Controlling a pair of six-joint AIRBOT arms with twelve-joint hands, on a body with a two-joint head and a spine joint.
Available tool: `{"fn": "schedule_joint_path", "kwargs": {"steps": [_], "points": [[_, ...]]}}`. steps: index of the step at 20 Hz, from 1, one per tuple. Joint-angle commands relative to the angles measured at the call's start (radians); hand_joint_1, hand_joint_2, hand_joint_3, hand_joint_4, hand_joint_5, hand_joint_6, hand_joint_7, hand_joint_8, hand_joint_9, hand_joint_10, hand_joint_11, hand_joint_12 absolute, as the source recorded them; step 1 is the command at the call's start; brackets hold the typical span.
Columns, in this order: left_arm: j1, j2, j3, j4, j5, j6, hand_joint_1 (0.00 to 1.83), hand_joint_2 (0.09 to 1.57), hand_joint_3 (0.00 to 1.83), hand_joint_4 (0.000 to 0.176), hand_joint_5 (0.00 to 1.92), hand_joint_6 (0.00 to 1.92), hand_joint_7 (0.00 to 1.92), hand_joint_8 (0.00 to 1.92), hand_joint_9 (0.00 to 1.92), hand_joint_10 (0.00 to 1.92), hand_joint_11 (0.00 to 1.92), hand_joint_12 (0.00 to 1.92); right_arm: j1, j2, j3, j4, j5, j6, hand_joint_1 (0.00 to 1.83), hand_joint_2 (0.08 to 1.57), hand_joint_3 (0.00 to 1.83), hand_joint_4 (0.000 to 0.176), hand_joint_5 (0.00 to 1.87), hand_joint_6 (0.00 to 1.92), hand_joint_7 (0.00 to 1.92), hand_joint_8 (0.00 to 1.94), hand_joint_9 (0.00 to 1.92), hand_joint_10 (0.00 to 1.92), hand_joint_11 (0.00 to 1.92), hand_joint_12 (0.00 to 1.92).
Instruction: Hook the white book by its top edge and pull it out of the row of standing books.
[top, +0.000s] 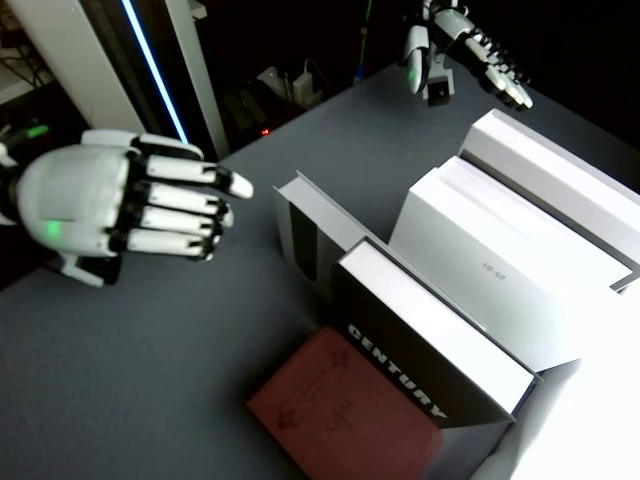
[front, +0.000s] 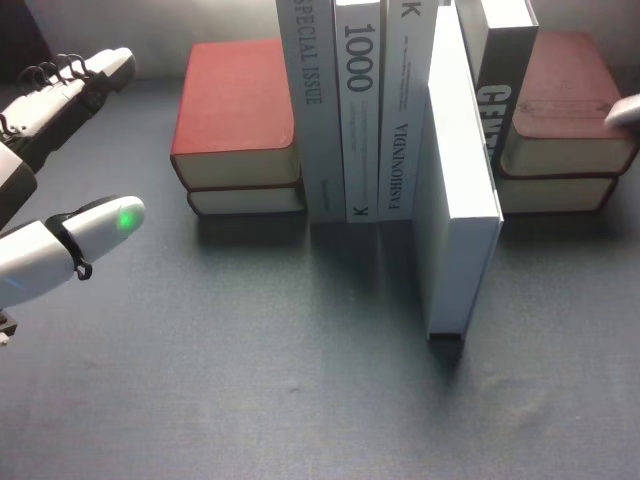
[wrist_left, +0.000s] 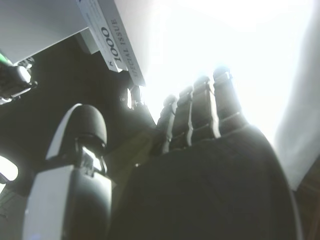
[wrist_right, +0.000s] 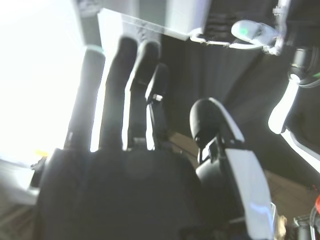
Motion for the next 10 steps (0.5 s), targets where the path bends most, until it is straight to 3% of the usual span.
{"fn": "schedule_joint_path", "kwargs": {"steps": [1, 2, 3, 5, 6, 8, 9, 10], "points": [[-0.004, 0.013, -0.005, -0.020, -0.144, 0.001, 0.55, 1.40, 0.00, 0.032, 0.00, 0.00, 0.00, 0.00, 0.00, 0.00, 0.00, 0.00, 0.000, 0.006, -0.003, 0.020, 0.166, -0.002, 0.00, 1.55, 0.06, 0.000, 0.00, 0.04, 0.01, 0.04, 0.01, 0.32, 0.00, 0.87], [-0.003, 0.018, -0.009, -0.021, -0.151, 0.006, 0.54, 1.38, 0.00, 0.076, 0.00, 0.00, 0.00, 0.00, 0.00, 0.00, 0.00, 0.00, -0.009, 0.011, -0.003, 0.039, 0.179, -0.006, 0.00, 1.52, 0.03, 0.000, 0.00, 0.01, 0.00, 0.01, 0.00, 0.06, 0.00, 0.27], [-0.001, 0.023, -0.012, -0.022, -0.156, 0.014, 0.50, 1.36, 0.00, 0.106, 0.00, 0.00, 0.00, 0.00, 0.00, 0.00, 0.00, 0.00, -0.015, 0.016, -0.003, 0.053, 0.189, -0.009, 0.00, 1.47, 0.00, 0.000, 0.00, 0.00, 0.00, 0.00, 0.00, 0.01, 0.00, 0.05], [-0.001, 0.024, -0.014, -0.023, -0.174, 0.018, 0.46, 1.34, 0.00, 0.116, 0.00, 0.00, 0.00, 0.00, 0.00, 0.00, 0.00, 0.00, -0.016, 0.025, -0.003, 0.064, 0.206, -0.014, 0.04, 1.43, 0.00, 0.000, 0.00, 0.00, 0.00, 0.00, 0.00, 0.00, 0.00, 0.00], [0.000, 0.025, -0.015, -0.026, -0.185, 0.019, 0.38, 1.32, 0.00, 0.117, 0.00, 0.00, 0.00, 0.00, 0.00, 0.00, 0.00, 0.00, -0.016, 0.030, -0.003, 0.067, 0.214, -0.017, 0.05, 1.41, 0.00, 0.000, 0.00, 0.00, 0.00, 0.00, 0.00, 0.00, 0.00, 0.00], [0.001, 0.031, -0.014, -0.042, -0.224, 0.019, 0.33, 1.38, 0.01, 0.044, 0.00, 0.00, 0.00, 0.00, 0.00, 0.00, 0.00, 0.00, -0.016, 0.052, -0.007, 0.071, 0.241, -0.035, 0.18, 1.43, 0.00, 0.000, 0.00, 0.00, 0.00, 0.00, 0.00, 0.00, 0.00, 0.00], [0.001, 0.032, -0.012, -0.046, -0.242, 0.019, 0.50, 1.44, 0.01, 0.026, 0.00, 0.00, 0.00, 0.00, 0.00, 0.00, 0.00, 0.00, -0.016, 0.065, -0.010, 0.075, 0.242, -0.043, 0.24, 1.40, 0.00, 0.000, 0.00, 0.00, 0.00, 0.00, 0.00, 0.00, 0.00, 0.00], [-0.002, 0.035, -0.011, -0.051, -0.257, 0.017, 0.63, 1.44, 0.00, 0.049, 0.00, 0.00, 0.00, 0.00, 0.01, 0.00, 0.00, 0.00, -0.015, 0.075, -0.010, 0.075, 0.242, -0.048, 0.31, 1.38, 0.00, 0.000, 0.00, 0.00, 0.00, 0.00, 0.00, 0.00, 0.02, 0.01]]}}
